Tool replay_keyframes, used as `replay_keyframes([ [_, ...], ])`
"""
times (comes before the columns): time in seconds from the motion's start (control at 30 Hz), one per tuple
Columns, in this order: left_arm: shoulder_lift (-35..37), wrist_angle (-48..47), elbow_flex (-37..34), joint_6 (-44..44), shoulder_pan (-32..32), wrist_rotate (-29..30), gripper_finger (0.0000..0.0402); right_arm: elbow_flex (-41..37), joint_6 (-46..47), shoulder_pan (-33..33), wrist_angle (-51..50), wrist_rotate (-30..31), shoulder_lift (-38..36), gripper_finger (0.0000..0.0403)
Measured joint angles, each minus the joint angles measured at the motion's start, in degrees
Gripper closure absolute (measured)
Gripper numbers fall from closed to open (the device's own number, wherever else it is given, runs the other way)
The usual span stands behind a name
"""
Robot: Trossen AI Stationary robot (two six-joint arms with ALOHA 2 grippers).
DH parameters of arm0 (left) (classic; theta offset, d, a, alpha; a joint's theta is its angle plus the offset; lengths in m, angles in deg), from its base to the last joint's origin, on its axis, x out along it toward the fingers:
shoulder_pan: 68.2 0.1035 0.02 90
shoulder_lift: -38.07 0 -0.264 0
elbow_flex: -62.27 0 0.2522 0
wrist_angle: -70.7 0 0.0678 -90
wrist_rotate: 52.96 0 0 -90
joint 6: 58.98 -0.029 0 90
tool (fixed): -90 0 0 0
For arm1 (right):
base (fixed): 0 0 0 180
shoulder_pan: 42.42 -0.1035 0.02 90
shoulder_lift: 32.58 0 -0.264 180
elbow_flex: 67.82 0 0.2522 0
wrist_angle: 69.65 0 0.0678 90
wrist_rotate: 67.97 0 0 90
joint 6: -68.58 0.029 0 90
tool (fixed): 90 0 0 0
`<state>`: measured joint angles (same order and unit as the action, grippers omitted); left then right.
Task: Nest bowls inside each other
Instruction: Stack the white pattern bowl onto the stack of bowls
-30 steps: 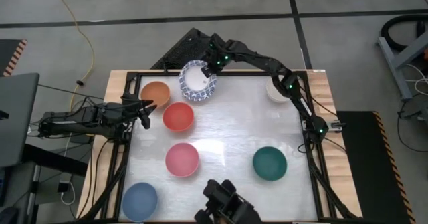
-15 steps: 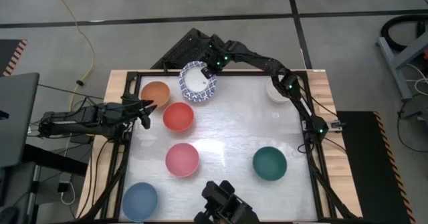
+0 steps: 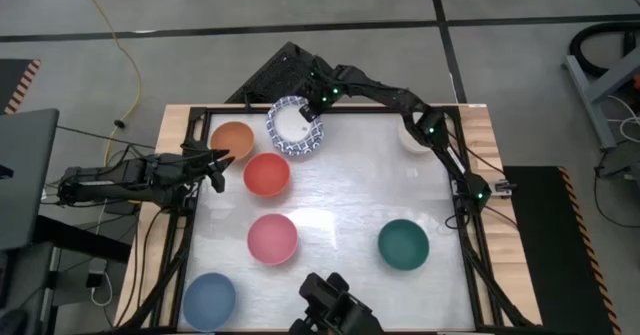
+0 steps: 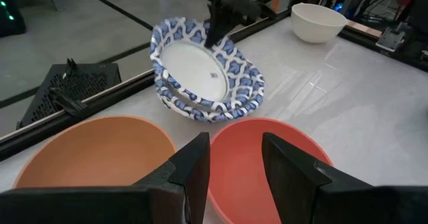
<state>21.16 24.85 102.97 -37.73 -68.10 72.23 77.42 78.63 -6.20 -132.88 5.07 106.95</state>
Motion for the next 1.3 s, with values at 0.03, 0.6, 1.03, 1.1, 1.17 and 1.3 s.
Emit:
replay_keyframes([
  [0.03,0.0,0.0,0.0,0.0,0.0,0.0,0.0275,0.0,0.0,-0.1,-0.3,-0.6,0.4,0.0392],
  [0.6,0.0,-0.2,0.0,0.0,0.0,0.0,0.0275,1.1,0.0,1.5,-1.2,-11.7,1.8,0.0392],
  [1.03,0.0,-0.2,0.0,0.0,0.0,0.2,0.0275,1.2,-2.0,1.9,-7.2,-14.8,1.6,0.0392],
  [1.1,0.0,-0.2,0.0,0.0,0.0,0.2,0.0275,1.2,-2.9,1.9,-8.2,-14.8,1.6,0.0392],
  [1.17,0.0,-0.2,0.0,0.0,0.0,0.2,0.0275,1.2,-3.0,1.8,-8.9,-14.8,1.6,0.0392],
  [1.3,0.0,-0.2,0.0,0.0,0.0,0.2,0.0275,1.2,-3.0,1.5,-7.9,-13.9,1.6,0.0392],
])
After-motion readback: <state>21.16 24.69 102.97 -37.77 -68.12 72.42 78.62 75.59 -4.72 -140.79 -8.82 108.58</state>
